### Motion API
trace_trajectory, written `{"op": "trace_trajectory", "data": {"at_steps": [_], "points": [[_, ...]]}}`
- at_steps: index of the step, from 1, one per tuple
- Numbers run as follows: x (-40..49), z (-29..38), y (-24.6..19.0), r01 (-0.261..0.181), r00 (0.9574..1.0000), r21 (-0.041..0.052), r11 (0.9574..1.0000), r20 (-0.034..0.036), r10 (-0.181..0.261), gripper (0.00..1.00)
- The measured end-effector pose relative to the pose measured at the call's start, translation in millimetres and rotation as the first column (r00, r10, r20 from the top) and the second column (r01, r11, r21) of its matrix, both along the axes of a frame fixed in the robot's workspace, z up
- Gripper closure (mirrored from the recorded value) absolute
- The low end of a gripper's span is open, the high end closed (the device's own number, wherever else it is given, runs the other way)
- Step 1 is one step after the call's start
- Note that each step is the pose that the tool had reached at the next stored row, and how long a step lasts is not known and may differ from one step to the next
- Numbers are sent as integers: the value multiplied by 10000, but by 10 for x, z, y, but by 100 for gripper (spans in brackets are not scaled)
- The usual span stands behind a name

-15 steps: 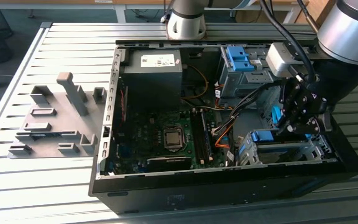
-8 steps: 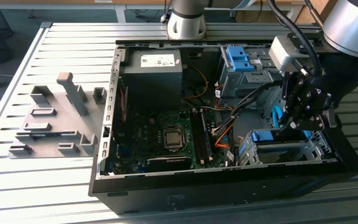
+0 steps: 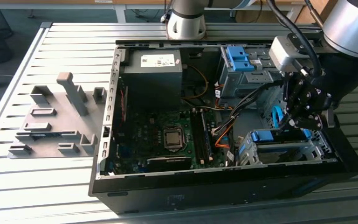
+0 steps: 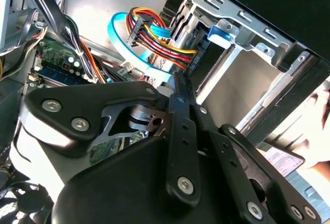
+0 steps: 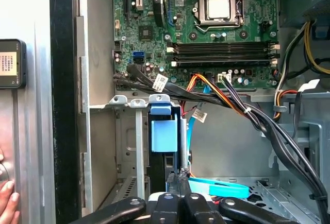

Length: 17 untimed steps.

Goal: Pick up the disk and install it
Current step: 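Insert the second disk wire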

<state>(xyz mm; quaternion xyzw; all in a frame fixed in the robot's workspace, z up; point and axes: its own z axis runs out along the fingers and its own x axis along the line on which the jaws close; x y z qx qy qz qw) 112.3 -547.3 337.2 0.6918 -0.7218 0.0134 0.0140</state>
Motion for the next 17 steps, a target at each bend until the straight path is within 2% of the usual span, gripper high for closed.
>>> {"op": "trace_trajectory", "data": {"at_steps": [7, 11, 14, 17], "points": [[7, -40, 0, 1, 10000, 56, 10000, 0, -1, 89], [7, -52, 0, 1, 10000, 181, 9998, 0, -1, 89], [7, -18, 1, 0, 10000, 240, 9997, -4, 0, 89], [7, 68, 0, -2, 10000, 221, 9998, -21, 2, 89]]}}
